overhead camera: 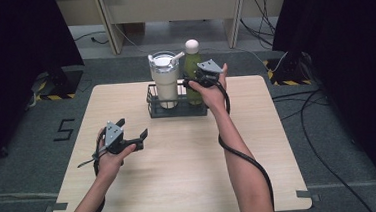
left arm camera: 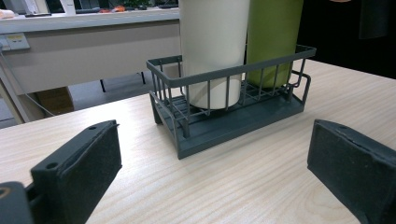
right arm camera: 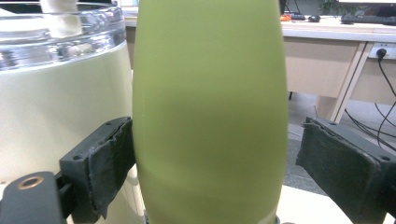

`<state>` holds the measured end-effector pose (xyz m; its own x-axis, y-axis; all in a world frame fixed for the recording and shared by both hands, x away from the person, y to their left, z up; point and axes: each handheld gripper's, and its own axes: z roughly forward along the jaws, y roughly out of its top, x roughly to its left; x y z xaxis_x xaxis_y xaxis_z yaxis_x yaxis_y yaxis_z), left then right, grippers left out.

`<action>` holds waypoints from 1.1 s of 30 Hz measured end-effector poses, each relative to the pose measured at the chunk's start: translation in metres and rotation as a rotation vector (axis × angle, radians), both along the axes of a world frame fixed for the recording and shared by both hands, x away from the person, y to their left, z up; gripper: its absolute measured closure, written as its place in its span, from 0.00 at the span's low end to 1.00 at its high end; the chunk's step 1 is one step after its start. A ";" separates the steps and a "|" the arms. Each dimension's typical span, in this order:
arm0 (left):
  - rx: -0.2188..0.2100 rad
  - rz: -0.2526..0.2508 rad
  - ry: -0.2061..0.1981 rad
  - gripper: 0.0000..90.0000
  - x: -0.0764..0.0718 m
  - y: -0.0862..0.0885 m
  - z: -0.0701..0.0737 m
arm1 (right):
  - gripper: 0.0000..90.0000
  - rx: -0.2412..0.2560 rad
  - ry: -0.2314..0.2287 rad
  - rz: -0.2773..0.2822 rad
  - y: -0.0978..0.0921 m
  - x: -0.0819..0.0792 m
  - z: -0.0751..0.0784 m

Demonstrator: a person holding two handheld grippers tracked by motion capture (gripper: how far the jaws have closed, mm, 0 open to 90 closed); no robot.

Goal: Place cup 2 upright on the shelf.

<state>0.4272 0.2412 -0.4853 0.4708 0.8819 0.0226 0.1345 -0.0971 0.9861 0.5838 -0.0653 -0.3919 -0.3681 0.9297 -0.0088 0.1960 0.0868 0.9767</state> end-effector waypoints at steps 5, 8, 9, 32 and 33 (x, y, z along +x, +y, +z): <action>0.003 -0.001 0.003 0.02 0.000 0.000 -0.001 | 0.12 -0.007 -0.001 0.008 -0.003 -0.006 0.000; 0.002 0.000 0.004 0.02 0.000 0.000 -0.001 | 0.12 -0.009 0.000 0.009 -0.005 -0.009 -0.002; 0.002 0.000 0.004 0.02 0.000 0.000 -0.001 | 0.12 -0.007 0.005 0.010 -0.005 -0.011 -0.002; 0.008 0.002 0.005 0.02 -0.001 -0.001 -0.002 | 0.13 -0.020 0.010 0.016 -0.031 -0.045 -0.006; 0.008 0.003 0.005 0.02 -0.001 -0.001 -0.002 | 0.13 -0.018 0.011 0.017 -0.032 -0.046 -0.006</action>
